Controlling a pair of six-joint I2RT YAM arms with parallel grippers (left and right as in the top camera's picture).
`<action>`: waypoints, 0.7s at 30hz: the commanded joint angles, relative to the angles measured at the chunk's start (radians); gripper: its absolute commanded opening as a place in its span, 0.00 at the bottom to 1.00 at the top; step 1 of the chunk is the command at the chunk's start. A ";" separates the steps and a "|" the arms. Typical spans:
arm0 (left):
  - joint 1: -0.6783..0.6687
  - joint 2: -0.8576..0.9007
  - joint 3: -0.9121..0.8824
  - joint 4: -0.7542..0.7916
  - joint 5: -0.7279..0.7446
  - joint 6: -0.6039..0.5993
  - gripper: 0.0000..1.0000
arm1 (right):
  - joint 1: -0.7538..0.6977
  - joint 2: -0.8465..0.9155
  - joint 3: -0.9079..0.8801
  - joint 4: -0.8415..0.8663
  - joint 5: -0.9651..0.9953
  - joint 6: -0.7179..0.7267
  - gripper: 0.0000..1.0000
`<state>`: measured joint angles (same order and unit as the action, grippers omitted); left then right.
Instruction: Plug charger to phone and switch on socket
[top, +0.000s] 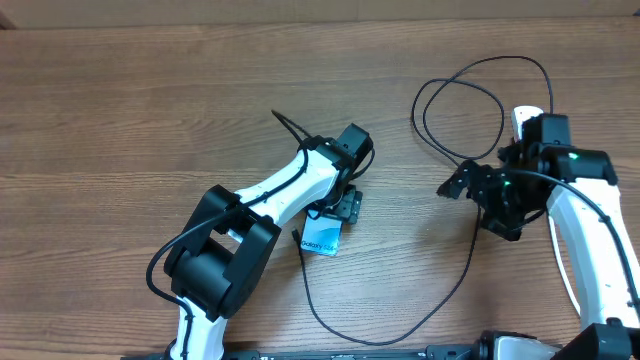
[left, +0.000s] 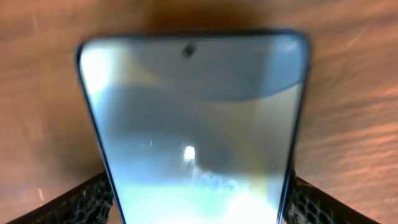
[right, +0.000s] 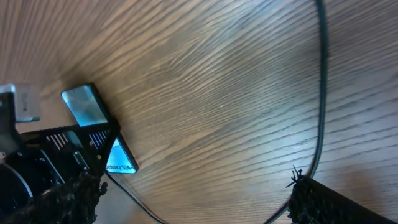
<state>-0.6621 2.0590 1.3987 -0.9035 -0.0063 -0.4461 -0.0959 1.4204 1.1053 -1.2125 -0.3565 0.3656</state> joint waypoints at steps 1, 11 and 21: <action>-0.013 0.031 -0.031 -0.031 0.091 -0.124 0.87 | 0.030 0.000 0.006 0.006 0.034 -0.008 1.00; -0.019 0.031 -0.031 0.003 0.039 -0.092 0.79 | 0.042 0.000 0.006 0.002 0.041 -0.008 1.00; 0.004 0.029 0.018 -0.044 0.149 -0.077 0.73 | 0.042 0.000 0.007 -0.001 -0.029 -0.065 1.00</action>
<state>-0.6716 2.0583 1.4033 -0.9329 0.0196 -0.5407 -0.0582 1.4204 1.1053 -1.2167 -0.3264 0.3557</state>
